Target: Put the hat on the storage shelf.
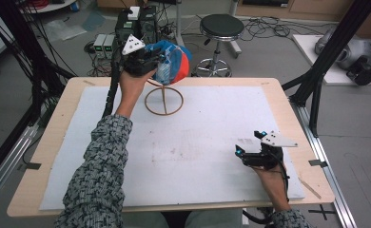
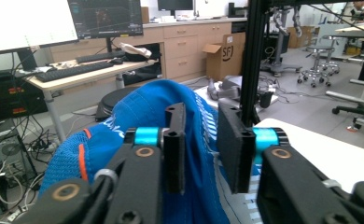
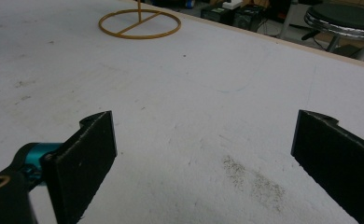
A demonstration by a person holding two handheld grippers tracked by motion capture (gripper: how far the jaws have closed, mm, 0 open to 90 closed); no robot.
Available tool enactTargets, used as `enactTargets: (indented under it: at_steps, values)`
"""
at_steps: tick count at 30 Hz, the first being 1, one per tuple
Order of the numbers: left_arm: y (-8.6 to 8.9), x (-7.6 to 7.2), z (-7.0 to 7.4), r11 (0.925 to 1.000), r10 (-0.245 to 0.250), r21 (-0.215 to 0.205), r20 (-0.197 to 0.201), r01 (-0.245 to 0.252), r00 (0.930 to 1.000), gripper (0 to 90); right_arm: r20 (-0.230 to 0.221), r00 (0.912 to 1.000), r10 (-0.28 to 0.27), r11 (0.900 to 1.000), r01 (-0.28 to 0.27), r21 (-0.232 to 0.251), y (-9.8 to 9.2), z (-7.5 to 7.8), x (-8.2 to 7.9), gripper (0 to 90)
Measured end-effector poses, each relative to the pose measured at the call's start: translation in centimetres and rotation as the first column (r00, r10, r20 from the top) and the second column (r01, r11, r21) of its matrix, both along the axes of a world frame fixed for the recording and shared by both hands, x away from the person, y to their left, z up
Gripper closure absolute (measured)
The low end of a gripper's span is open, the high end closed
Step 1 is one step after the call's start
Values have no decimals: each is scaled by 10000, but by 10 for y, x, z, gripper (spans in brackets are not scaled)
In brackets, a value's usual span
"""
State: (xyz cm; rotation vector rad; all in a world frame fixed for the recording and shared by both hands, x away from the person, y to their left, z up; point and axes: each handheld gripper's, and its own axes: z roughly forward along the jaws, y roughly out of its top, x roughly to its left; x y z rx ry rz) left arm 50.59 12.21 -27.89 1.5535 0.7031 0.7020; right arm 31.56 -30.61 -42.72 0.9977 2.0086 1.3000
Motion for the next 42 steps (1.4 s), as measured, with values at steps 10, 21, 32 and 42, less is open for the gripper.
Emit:
enactTargets:
  at_steps: [10, 21, 32, 42]
  values:
    - [1, -2, 1, 9996, 114, 272, 90, -117, 9999, 518, 1, 10000, -13, 10000, 13, 6, 0, 0, 0, 57]
    - [20, -18, 9, 9993, 262, 250, 234, -268, 9994, 485, 77, 10000, 26, 10000, -26, -42, 2, 0, 1, 57]
    - [58, -47, 10, 9968, 676, 394, 392, -692, 9969, 444, 62, 9999, 98, 9999, -97, -108, 6, 0, 5, 57]
    - [97, -82, -3, 9907, 1207, 598, 311, -1224, 9922, 414, 106, 9999, 51, 9999, -50, -126, 8, 1, 7, 56]
